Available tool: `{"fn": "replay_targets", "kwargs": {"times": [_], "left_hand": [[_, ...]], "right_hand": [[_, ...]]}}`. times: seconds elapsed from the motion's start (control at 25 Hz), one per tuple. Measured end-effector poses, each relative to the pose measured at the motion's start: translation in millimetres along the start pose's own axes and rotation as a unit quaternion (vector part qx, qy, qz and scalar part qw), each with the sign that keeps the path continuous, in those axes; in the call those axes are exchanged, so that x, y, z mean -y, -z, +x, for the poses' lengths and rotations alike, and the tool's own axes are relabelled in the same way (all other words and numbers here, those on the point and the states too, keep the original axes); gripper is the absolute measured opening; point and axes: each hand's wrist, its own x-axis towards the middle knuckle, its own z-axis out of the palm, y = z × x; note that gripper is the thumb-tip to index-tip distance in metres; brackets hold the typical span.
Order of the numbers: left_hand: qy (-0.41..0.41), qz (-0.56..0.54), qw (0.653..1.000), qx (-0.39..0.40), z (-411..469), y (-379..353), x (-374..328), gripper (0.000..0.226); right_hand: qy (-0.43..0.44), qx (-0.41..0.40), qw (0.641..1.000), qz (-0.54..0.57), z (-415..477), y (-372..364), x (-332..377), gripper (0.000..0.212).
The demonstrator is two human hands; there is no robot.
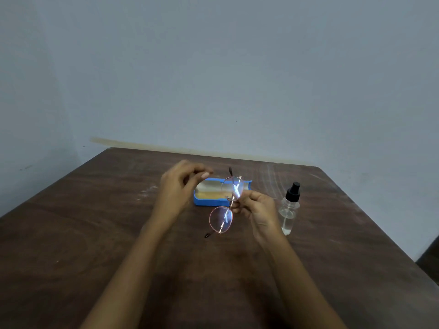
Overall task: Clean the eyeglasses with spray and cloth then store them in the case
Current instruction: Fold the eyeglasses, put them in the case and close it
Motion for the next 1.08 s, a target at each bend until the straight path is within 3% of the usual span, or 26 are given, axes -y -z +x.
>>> {"fn": "replay_targets", "kwargs": {"times": [0.24, 0.44, 0.52, 0.76, 0.88, 1.08], "left_hand": [[-0.081, 0.124, 0.972, 0.18, 54, -4, -20, 0.018], [-0.077, 0.132, 0.935, 0.319, 64, -7, -12, 0.027], [-0.079, 0.129, 0.926, 0.347, 65, -9, -9, 0.028], [-0.071, 0.119, 0.919, 0.369, 67, -10, 1, 0.03], [-0.032, 0.099, 0.934, 0.341, 65, -10, 10, 0.033], [0.012, 0.029, 0.96, 0.279, 57, -4, 18, 0.03]], "right_hand": [[0.019, 0.075, 0.99, -0.115, 2, -1, 13, 0.008], [0.021, 0.107, 0.983, -0.147, 6, 2, 15, 0.016], [0.016, 0.118, 0.98, -0.158, 7, 3, 15, 0.007], [-0.006, 0.129, 0.979, -0.161, 13, 4, 10, 0.019], [-0.023, 0.131, 0.981, -0.141, 16, 3, 6, 0.006], [-0.061, 0.15, 0.986, -0.029, 19, 10, 4, 0.014]]}}
